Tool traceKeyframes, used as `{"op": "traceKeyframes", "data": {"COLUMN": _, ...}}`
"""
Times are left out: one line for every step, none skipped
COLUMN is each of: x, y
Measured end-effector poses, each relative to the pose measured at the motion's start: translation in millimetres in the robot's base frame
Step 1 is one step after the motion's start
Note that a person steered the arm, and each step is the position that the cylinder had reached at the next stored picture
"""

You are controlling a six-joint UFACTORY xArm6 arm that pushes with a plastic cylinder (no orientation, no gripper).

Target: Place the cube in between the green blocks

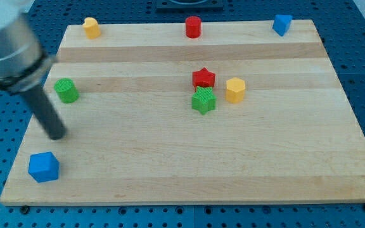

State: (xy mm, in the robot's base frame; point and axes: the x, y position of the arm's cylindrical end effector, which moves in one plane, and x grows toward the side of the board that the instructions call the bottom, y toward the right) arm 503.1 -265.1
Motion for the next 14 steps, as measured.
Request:
{"op": "traceKeyframes", "data": {"x": 30.8, "y": -39.5}}
{"op": "traceKeyframes", "data": {"x": 44.4, "y": -19.9}}
{"op": "traceKeyframes", "data": {"x": 62.5, "y": 24.0}}
{"op": "traceKeyframes", "data": {"x": 67.8, "y": 7.2}}
{"op": "traceKeyframes", "data": {"x": 71.2, "y": -24.2}}
{"op": "traceKeyframes", "data": {"x": 113.5, "y": -19.0}}
{"op": "traceKeyframes", "data": {"x": 108.2, "y": 35.5}}
{"op": "traceKeyframes", "data": {"x": 82.5, "y": 100.3}}
{"op": "traceKeyframes", "data": {"x": 52.2, "y": 116.1}}
{"op": "traceKeyframes", "data": {"x": 15.6, "y": 141.9}}
{"op": "traceKeyframes", "data": {"x": -22.4, "y": 163.1}}
{"op": "traceKeyframes", "data": {"x": -53.4, "y": 179.9}}
{"op": "traceKeyframes", "data": {"x": -55.4, "y": 178.7}}
{"op": "traceKeyframes", "data": {"x": -20.0, "y": 129.0}}
